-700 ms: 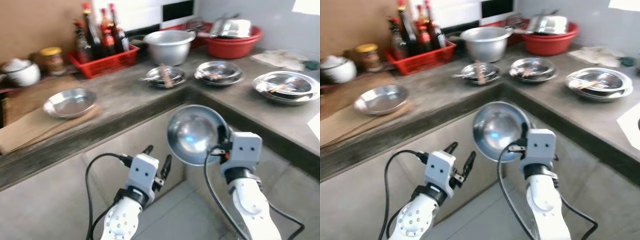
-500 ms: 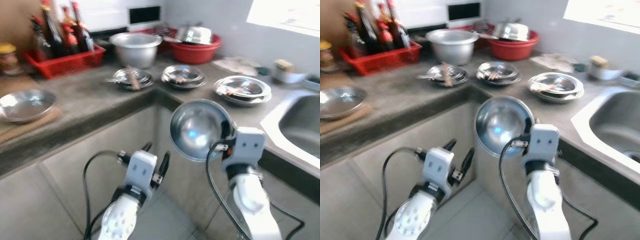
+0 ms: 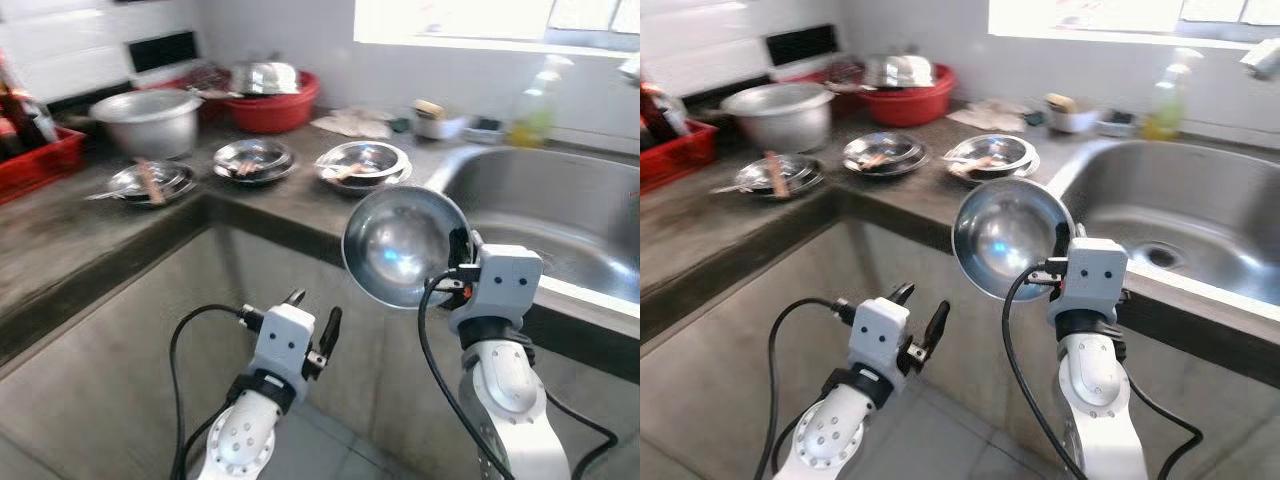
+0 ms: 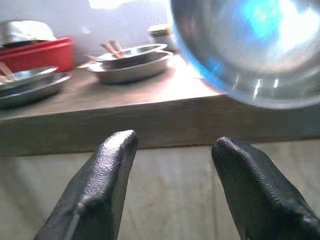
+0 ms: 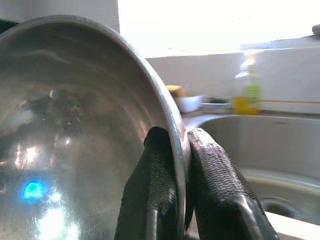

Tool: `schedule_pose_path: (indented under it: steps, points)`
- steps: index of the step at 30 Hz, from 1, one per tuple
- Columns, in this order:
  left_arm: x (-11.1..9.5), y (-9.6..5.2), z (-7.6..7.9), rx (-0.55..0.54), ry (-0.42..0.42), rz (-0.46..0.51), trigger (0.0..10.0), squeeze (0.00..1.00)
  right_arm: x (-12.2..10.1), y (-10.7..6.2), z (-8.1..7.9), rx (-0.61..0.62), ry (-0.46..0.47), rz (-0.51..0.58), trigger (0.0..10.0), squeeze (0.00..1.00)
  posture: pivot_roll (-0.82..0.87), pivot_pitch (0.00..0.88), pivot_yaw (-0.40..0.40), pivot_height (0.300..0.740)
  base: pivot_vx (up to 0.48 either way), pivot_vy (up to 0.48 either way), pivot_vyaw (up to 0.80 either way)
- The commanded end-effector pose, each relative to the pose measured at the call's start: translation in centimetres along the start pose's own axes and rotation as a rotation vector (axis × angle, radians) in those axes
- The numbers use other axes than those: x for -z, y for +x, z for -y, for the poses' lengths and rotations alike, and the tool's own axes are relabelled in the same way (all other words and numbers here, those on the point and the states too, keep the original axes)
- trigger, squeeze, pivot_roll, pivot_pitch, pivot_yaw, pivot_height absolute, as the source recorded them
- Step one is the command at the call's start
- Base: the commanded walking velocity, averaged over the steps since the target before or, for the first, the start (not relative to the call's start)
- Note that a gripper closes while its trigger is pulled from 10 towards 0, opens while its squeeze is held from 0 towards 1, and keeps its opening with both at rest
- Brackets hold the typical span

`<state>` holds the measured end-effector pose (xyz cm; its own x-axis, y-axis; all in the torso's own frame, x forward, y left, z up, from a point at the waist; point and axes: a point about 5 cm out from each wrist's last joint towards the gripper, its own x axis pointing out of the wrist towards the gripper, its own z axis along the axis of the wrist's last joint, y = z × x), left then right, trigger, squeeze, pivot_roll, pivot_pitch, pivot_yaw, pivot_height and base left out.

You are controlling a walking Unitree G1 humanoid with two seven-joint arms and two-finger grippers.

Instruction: Kitchen organization

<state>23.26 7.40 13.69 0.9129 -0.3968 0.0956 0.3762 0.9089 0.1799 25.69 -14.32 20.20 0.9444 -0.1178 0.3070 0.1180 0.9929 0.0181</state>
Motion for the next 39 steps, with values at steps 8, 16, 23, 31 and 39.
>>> schedule_pose_path:
  steps: [8,16,23,31,39]
  points:
    - [-0.2,0.2,-0.1,-0.003,0.011,0.014,10.0,0.0,-1.9,1.5,1.2,0.055,-0.031,0.082,10.0,0.0,0.1,0.022,0.018,0.74,0.0,-0.263,-0.78]
    - [-0.2,0.3,-0.6,-0.031,-0.006,0.005,10.0,0.0,-1.9,2.1,1.5,0.061,-0.022,0.065,10.0,0.0,0.1,0.023,0.018,0.74,0.0,-0.113,-0.78]
    - [-0.3,0.4,-0.8,-0.04,-0.012,0.013,10.0,0.0,-1.7,2.0,1.1,0.035,-0.021,0.049,10.0,0.0,0.1,0.022,0.014,0.74,0.0,0.0,-0.67]
    - [-0.6,0.6,-1.1,-0.043,-0.001,0.028,10.0,0.0,-1.4,2.2,0.4,-0.019,-0.003,0.02,10.0,0.0,0.1,0.015,0.012,0.74,0.295,0.0,0.0]
    - [-0.6,0.6,-1.2,-0.044,0.002,0.03,10.0,0.0,-1.3,2.2,-0.1,-0.061,-0.028,0.013,10.0,0.0,0.1,0.014,0.015,0.74,0.375,0.0,0.56]
